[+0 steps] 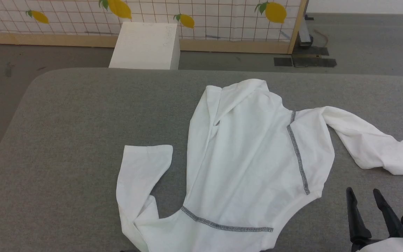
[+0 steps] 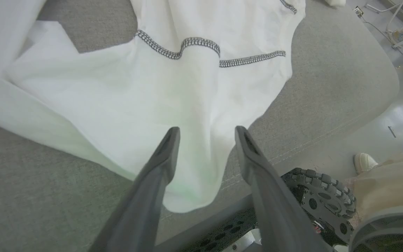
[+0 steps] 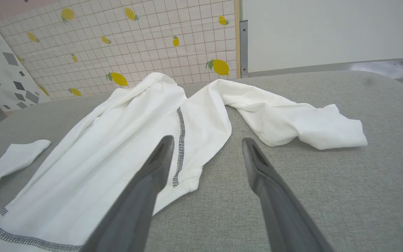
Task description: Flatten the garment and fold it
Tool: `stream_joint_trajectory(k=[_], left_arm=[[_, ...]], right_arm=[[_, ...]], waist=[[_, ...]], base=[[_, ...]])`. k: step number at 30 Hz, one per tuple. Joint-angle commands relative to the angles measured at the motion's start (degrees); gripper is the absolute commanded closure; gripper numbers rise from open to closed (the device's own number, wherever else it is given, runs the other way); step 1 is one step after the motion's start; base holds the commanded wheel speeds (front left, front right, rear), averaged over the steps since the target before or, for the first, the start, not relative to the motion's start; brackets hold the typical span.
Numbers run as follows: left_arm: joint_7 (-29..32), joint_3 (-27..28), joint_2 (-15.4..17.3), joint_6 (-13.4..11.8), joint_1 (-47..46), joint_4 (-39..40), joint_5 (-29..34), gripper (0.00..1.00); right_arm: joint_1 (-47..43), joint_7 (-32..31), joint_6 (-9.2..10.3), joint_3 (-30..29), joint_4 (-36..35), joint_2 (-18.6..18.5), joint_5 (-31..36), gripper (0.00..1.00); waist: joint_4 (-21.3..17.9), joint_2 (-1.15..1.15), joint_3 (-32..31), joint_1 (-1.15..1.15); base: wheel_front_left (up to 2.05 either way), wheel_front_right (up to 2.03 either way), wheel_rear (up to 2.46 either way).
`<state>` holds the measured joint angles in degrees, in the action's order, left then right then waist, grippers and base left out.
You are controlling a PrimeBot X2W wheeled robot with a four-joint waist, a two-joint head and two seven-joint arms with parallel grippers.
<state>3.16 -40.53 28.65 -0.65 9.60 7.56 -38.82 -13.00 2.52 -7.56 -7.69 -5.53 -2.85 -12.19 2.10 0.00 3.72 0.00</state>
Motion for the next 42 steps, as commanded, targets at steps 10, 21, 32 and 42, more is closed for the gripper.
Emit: stream_joint_trajectory(k=[10, 21, 32, 42], left_arm=[[-5.54, 10.67, -1.74, -7.07, -5.91, 6.41, -1.67, 0.00], [1.94, 5.90, -5.79, -6.72, -23.46, -6.67, 5.00, 0.00], [10.87, 0.26, -8.87, -4.89, -31.80, -24.97, 7.22, 0.00], [10.42, -0.26, -11.86, -4.73, -34.96, -33.44, 6.85, 1.00]], right_arm=[[-0.66, 0.21, 0.08, 0.10, -0.45, -0.03, -0.68, 0.00], [1.10, 0.54, 0.08, 0.92, 0.40, -0.03, -0.85, 0.00], [2.21, 0.89, 0.08, 1.36, 1.37, -0.03, -0.96, 0.00], [2.42, 1.27, 0.08, 1.61, 1.59, -0.03, -1.20, 0.00]], waist=[[-1.19, 0.00, 0.25, 0.00], [-3.58, 0.00, 4.03, 0.00], [-7.22, 0.00, 5.88, 0.00], [-8.01, 0.00, 6.78, 0.00]], base=[[0.00, 0.00, 0.00], [0.00, 0.00, 0.00], [0.00, 0.00, 0.00], [0.00, 0.00, 0.00]])
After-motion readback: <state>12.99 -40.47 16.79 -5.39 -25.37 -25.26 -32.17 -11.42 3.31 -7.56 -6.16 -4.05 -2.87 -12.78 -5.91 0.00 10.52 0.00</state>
